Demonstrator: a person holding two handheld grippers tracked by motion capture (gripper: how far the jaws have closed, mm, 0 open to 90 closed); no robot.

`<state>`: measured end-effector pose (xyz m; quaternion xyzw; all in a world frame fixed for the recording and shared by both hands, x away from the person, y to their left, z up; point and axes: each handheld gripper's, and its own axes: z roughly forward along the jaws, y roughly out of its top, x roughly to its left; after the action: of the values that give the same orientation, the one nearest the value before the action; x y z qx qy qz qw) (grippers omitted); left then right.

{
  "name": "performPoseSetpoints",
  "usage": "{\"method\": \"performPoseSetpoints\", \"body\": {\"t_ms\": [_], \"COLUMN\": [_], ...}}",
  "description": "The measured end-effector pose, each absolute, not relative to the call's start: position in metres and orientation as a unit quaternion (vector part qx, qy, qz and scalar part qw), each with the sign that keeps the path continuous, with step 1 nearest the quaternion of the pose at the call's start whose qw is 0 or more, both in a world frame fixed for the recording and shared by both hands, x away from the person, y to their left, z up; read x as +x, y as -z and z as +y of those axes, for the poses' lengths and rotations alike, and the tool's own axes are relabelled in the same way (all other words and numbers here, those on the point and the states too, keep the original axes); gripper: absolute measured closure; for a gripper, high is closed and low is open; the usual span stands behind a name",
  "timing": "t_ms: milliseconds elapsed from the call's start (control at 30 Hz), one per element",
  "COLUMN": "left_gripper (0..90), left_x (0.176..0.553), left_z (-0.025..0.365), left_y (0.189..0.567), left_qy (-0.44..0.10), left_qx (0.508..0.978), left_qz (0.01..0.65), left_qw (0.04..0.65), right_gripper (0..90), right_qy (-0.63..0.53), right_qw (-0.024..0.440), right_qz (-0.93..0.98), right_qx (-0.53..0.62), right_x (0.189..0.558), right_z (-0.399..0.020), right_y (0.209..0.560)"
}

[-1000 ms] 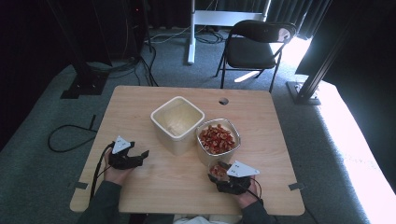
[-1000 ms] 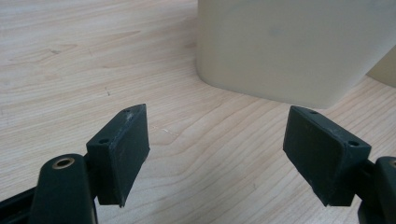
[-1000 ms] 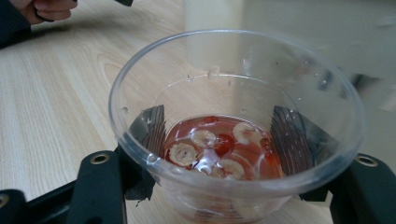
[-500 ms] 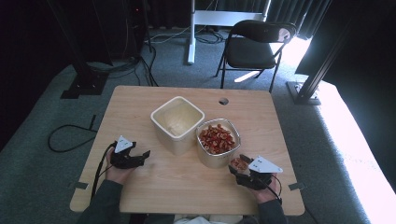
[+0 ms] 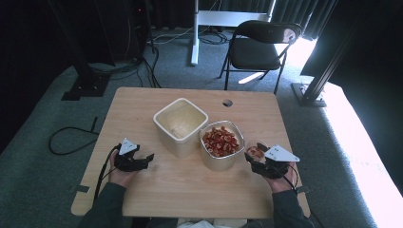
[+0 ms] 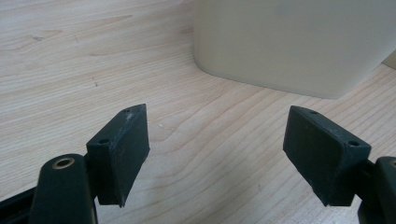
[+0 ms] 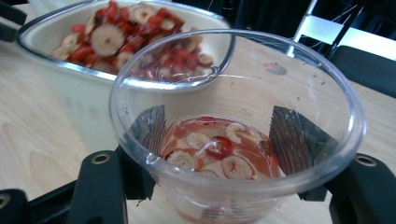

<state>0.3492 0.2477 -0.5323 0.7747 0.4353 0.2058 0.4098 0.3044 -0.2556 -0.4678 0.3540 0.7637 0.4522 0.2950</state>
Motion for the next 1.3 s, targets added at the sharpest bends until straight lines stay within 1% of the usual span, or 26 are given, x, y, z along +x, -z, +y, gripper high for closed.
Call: {"method": "performPoseSetpoints", "body": {"t_ms": [733,1033,1300], "left_gripper": [23.2,23.2,23.2], "left_x": [0.353,0.353,0.354], "left_z": [0.243,0.241,0.239], "left_y": [0.538,0.539,0.540], "left_qy": [-0.198,-0.198,-0.195], "left_qx": [0.781,0.785,0.787], "left_qz": [0.438,0.436,0.435], "left_qw": [0.398,0.394,0.392], "right_gripper": [37.3,36.8,36.6], "right_qy": [-0.437,-0.385,-0.319], "right_qw": [0.330,0.368,0.412], "right_qz": [0.760,0.783,0.804], "right_qx": [0.351,0.321,0.286], "right_x": [0.339,0.350,0.358], "right_z": [-0.259,-0.243,-0.225], "right_y": [0.424,0.406,0.396]}}
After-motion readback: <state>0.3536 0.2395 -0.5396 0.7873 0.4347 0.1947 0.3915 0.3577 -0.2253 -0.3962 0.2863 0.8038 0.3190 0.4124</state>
